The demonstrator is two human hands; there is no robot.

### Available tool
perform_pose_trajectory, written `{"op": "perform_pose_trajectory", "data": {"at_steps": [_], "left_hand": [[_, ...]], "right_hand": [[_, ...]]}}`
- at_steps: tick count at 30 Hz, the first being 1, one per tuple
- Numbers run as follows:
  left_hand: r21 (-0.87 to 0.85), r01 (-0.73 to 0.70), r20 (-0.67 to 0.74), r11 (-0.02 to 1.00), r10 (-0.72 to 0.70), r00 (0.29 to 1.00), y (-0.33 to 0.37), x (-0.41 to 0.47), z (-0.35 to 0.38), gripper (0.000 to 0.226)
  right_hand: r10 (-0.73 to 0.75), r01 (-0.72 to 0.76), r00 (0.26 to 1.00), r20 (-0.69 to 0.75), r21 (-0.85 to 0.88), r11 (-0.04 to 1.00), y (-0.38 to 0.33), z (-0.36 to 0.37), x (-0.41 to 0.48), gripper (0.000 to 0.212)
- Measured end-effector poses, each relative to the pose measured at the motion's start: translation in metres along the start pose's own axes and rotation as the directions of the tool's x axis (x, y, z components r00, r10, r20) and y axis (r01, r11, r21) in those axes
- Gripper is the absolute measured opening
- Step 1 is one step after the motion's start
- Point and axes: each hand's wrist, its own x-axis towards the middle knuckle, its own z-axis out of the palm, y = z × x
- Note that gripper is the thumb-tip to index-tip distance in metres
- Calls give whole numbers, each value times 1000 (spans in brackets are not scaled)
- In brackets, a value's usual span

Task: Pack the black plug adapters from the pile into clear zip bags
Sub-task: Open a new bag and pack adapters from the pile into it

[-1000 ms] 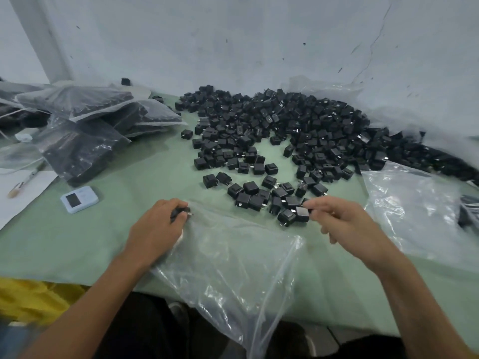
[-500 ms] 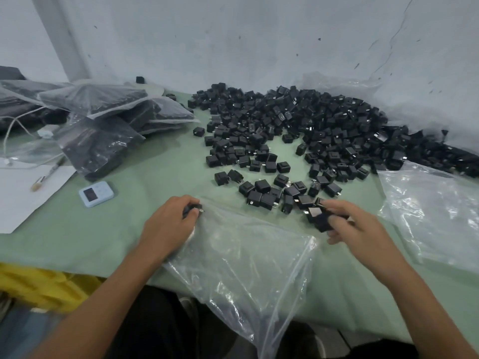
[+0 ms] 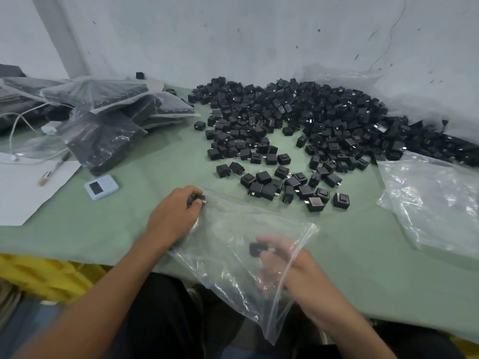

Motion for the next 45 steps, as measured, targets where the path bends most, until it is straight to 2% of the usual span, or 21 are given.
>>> {"op": "perform_pose_trajectory", "data": {"at_steps": [3, 5, 8, 10, 12, 15, 16, 18, 19, 21, 23, 25, 27, 28, 30, 32, 34, 38, 41, 43, 45], "left_hand": [[10, 5, -5, 1000, -5, 1000, 0, 0, 1, 20], [12, 8, -6, 1000, -8, 1000, -1, 0, 1, 20], [10, 7, 3, 1000, -7, 1000, 0, 0, 1, 21], [19, 1, 1, 1000, -1, 1000, 1, -1, 1, 21], [23, -5, -6, 1000, 6, 1000, 1, -1, 1, 20], [20, -7, -9, 1000, 8, 1000, 1, 1, 1, 20], [21, -5, -7, 1000, 5, 1000, 1, 1, 2, 20], [29, 4, -3, 1000, -4, 1000, 1, 0, 1, 21], [37, 4, -1, 999, -4, 1000, 1, -1, 2, 21], [56, -9, -1, 998, 9, 1000, 0, -3, 3, 20], [57, -16, -7, 998, 16, 1000, 0, -3, 3, 18], [54, -17, 0, 998, 17, 1000, 2, -2, 2, 18], [60, -12, 2, 998, 12, 1000, 2, -2, 1, 19], [67, -8, 4, 998, 8, 1000, 3, -3, 1, 19], [95, 2, 15, 995, -4, 1000, 6, -3, 1, 19], [134, 21, 43, 991, -27, 999, 9, -4, 0, 18], [168, 26, 59, 986, -36, 998, 12, -4, -1, 17], [218, -12, 94, 976, -8, 995, 13, -3, -3, 22], [254, -66, 192, 965, 17, 981, 14, 2, -6, 34], [262, -86, 244, 961, 21, 970, 16, 5, -6, 36], [243, -75, 237, 967, 16, 971, 17, 6, -4, 33]], "right_hand": [[-39, 28, 999, -32, -291, 956, -11, 22, 40, 31], [-100, 93, 995, 2, -393, 915, -17, 39, 66, 37], [-176, 183, 983, 51, -228, 956, -16, 61, 94, 33], [-134, 129, 990, -34, -111, 985, -9, 71, 114, 25], [-63, 51, 990, -125, -95, 994, -4, 80, 133, 22], [23, -15, 985, -168, 52, 999, 1, 88, 149, 24], [-26, 30, 981, -190, 17, 999, 3, 88, 149, 23], [-157, 117, 953, -260, -164, 980, 5, 89, 144, 17], [-187, 132, 937, -295, -198, 971, 10, 90, 140, 15], [-175, 131, 931, -320, -156, 979, 17, 89, 133, 13], [-121, 84, 960, -253, -153, 985, 19, 84, 133, 9], [-134, 67, 976, -172, -347, 935, 17, 78, 137, 11], [-260, 161, 959, -113, -537, 828, 10, 79, 141, 17], [-296, 189, 948, -117, -542, 819, 8, 79, 141, 17], [-289, 149, 934, -209, -509, 848, 11, 81, 141, 15], [-212, 88, 928, -305, -373, 924, 15, 82, 141, 14], [-165, 79, 929, -332, -256, 963, 17, 85, 141, 12], [-268, 129, 906, -327, -389, 912, 21, 85, 139, 6], [-326, 145, 900, -289, -507, 849, 25, 82, 141, 10], [-318, 141, 906, -278, -509, 849, 27, 80, 144, 11], [-289, 116, 908, -303, -481, 869, 30, 78, 148, 7]]}}
